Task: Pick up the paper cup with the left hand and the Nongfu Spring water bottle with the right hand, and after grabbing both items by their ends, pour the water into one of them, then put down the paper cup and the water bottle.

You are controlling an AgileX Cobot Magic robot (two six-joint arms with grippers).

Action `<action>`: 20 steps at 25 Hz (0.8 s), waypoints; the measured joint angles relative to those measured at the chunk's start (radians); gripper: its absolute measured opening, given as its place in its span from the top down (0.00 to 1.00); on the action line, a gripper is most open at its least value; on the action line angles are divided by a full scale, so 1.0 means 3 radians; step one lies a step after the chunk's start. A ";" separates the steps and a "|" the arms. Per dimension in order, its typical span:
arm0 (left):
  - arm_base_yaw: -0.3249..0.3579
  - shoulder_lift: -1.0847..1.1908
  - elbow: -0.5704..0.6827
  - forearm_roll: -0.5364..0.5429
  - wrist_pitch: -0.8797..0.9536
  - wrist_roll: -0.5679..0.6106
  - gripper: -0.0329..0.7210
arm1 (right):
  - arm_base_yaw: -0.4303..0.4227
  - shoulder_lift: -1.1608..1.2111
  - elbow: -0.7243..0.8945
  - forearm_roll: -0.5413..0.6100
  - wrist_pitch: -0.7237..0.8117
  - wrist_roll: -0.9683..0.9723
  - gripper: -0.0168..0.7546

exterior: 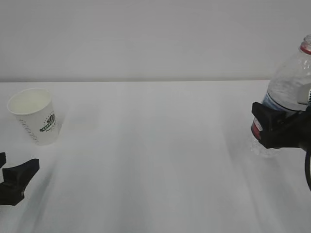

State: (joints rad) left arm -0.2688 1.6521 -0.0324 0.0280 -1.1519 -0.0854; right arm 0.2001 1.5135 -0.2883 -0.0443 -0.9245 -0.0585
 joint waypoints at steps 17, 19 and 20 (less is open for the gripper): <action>0.0000 0.0000 0.0000 0.0015 0.0000 0.0000 0.19 | 0.0000 -0.0793 0.0008 -0.0105 0.0849 0.0016 0.37; 0.0000 0.0000 0.0000 0.0015 0.0000 0.0000 0.19 | 0.0000 -0.0793 0.0010 -0.0118 0.0881 0.0016 0.37; 0.0000 0.0000 0.0000 0.0015 0.0000 0.0000 0.19 | 0.0000 -0.0793 0.0016 -0.0118 0.0882 0.0016 0.37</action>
State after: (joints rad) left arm -0.2688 1.6521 -0.0324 0.0324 -1.1519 -0.0854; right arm 0.2001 1.2755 -0.2836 -0.0796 -0.6599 -0.0538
